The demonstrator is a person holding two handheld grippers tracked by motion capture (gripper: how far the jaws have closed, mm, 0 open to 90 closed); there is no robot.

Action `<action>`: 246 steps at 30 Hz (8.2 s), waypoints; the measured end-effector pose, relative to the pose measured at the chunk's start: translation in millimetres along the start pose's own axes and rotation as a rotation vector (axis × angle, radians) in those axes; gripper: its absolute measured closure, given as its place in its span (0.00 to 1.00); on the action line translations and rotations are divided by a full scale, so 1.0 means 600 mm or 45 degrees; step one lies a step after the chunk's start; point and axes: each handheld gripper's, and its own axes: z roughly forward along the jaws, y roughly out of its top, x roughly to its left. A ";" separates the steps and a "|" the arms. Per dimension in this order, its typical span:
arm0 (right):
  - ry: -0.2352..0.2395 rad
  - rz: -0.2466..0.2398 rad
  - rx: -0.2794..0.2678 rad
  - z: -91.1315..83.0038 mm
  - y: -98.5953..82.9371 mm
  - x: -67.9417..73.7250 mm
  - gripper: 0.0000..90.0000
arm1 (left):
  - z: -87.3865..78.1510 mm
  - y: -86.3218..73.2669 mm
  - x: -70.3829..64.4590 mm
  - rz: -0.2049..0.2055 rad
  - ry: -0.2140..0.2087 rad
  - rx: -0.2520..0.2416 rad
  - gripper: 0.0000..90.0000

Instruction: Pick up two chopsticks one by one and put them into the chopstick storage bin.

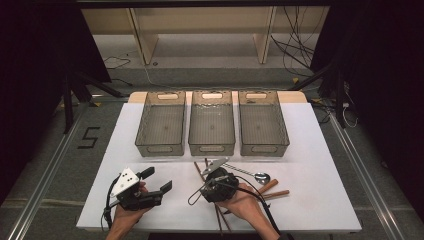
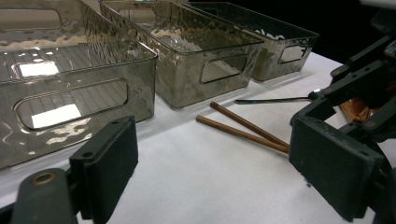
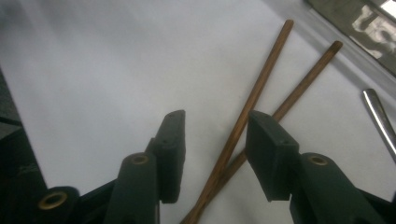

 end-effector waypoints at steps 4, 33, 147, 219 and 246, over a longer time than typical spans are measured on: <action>-0.022 -0.001 0.023 0.013 0.007 0.003 0.68 | 0.000 0.000 -0.001 0.008 -0.001 0.002 0.17; -0.097 0.071 0.133 0.054 0.022 -0.001 0.81 | 0.000 0.000 -0.001 0.011 -0.003 0.005 0.17; 0.101 0.146 -0.353 -0.077 0.031 0.036 0.74 | 0.048 0.077 0.010 -0.736 -0.442 0.102 0.94; 0.052 0.238 -0.691 -0.180 -0.124 -0.055 0.19 | 0.164 0.326 0.275 -0.725 0.130 0.242 0.93; 0.058 0.231 -0.667 -0.176 -0.121 -0.051 0.20 | 0.213 0.288 0.266 -0.726 0.118 0.370 0.92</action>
